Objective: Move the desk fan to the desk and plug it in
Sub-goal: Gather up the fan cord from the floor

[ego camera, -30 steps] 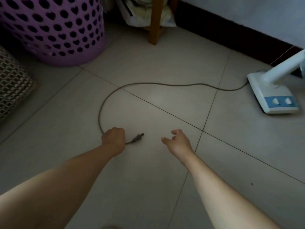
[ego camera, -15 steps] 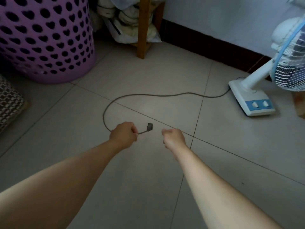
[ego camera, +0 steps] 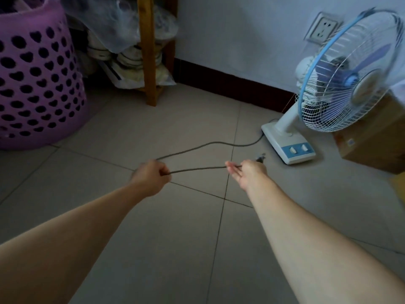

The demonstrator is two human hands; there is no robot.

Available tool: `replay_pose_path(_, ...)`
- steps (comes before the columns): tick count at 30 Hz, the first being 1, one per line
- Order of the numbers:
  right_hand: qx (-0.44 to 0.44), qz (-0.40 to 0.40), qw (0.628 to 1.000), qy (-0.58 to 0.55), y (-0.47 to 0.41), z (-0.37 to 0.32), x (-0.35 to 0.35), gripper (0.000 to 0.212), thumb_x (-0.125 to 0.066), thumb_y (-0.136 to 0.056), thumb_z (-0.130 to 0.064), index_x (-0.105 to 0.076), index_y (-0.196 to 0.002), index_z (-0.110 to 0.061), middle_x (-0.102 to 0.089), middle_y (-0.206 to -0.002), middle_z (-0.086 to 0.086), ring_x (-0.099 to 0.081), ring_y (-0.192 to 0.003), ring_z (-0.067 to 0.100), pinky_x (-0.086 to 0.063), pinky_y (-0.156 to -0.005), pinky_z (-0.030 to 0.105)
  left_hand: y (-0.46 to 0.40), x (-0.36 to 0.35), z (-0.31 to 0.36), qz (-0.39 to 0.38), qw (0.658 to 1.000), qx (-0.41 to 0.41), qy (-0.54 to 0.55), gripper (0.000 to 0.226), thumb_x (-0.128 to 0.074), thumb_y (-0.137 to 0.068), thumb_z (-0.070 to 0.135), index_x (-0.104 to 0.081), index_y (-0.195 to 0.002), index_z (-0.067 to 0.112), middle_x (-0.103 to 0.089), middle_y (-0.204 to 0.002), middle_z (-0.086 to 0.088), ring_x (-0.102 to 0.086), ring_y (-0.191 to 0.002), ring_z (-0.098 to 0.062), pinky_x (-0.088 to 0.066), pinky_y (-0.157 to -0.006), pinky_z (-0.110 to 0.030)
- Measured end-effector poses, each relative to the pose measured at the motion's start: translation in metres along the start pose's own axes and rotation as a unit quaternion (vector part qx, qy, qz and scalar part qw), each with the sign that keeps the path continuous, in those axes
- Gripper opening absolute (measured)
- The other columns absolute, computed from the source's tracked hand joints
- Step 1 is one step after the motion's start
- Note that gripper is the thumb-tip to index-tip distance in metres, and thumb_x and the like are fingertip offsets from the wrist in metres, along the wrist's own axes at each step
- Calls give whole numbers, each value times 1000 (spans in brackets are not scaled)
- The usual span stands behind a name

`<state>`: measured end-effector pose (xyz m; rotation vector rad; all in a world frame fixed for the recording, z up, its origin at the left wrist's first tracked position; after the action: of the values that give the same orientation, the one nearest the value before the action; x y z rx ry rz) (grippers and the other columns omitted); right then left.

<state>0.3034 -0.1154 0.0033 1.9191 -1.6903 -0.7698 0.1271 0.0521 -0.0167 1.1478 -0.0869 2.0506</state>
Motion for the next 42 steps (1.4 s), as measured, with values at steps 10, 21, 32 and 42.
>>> replay_pose_path(10, 164, 126, 972, 109, -91, -106, 97, 28, -45, -94, -10, -54, -119, -1, -63, -118, 19, -62, -105, 28, -47, -98, 37, -21, -18, 72, -3, 995, 49, 86, 25, -57, -91, 21, -68, -71, 10, -67, -67, -7, -61, -61, -12, -40, -58, -22)
replay_pose_path(21, 221, -166, 840, 467, -117, -156, 86, 30, -74, -67, -1, -60, -86, -20, -59, -93, 2, -57, -91, 19, -48, -86, 31, -40, -95, 264, -82, 810, 157, 559, 32, -25, -98, 1, -50, -80, 6, -37, -61, 0, -34, -39, -5, -29, -30, -14)
replay_pose_path(32, 268, -244, 826, 431, -121, -211, 101, 14, -61, -84, -24, -64, -79, -11, -69, -92, 19, -60, -78, 30, -50, -76, 43, -58, -109, 356, -57, 766, 85, 634, 24, -35, -98, 6, -46, -115, 20, -75, -76, 1, -65, -96, -21, -45, -68, -28)
replay_pose_path(42, 133, -396, 828, 375, -105, -200, 90, 16, -51, -89, -7, -66, -85, -3, -58, -76, 7, -52, -64, 11, -47, -58, 17, -92, -97, 375, -36, 737, 98, 668, 21, -33, -96, -6, -46, -94, 11, -70, -51, -5, -65, -69, -20, -48, -77, -29)
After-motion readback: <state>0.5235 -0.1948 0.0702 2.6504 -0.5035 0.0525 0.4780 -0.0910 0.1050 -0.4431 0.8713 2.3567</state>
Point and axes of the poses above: each hand's wrist, its own y-axis away from the middle knuckle, its own x-axis out of the back of the hand, z = x × y, the point moved 4 cm from there along -y, towards the middle knuckle
